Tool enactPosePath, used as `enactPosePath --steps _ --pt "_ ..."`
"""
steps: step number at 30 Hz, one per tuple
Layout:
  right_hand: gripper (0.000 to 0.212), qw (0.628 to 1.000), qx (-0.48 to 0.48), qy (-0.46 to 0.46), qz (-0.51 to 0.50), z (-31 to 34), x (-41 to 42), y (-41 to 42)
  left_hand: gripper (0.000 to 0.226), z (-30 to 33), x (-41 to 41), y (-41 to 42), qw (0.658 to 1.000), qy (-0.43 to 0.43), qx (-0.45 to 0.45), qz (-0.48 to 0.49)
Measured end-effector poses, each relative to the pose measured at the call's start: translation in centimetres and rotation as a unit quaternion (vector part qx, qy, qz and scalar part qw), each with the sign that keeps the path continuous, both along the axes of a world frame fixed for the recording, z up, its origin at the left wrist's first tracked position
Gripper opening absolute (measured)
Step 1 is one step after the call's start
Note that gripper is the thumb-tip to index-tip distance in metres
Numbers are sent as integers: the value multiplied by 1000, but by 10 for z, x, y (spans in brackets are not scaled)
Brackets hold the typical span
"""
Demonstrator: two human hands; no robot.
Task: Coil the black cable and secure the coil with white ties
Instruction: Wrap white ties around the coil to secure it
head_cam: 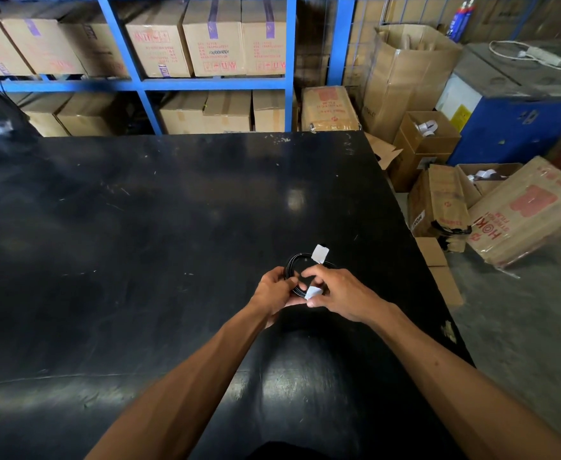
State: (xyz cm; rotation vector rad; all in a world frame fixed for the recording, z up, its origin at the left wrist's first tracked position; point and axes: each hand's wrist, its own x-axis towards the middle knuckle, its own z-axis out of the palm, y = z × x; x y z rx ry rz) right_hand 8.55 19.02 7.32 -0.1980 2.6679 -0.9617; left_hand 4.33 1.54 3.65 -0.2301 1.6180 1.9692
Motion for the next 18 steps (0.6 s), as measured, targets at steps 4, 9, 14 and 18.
enactPosePath --steps 4,9,14,18 --pt "30 997 44 36 -44 -5 -1 -1 14 -2 4 2 1000 10 4 -27" --pt "33 988 134 68 -34 -15 0 -11 14 -9 9 3 997 33 -14 -63" --pt "31 997 24 11 -69 -25 -3 -1 12 -15 1 -3 997 6 -65 -39" --pt "20 972 -41 119 -197 -35 -4 13 10 -21 -7 -5 997 -43 -69 12"
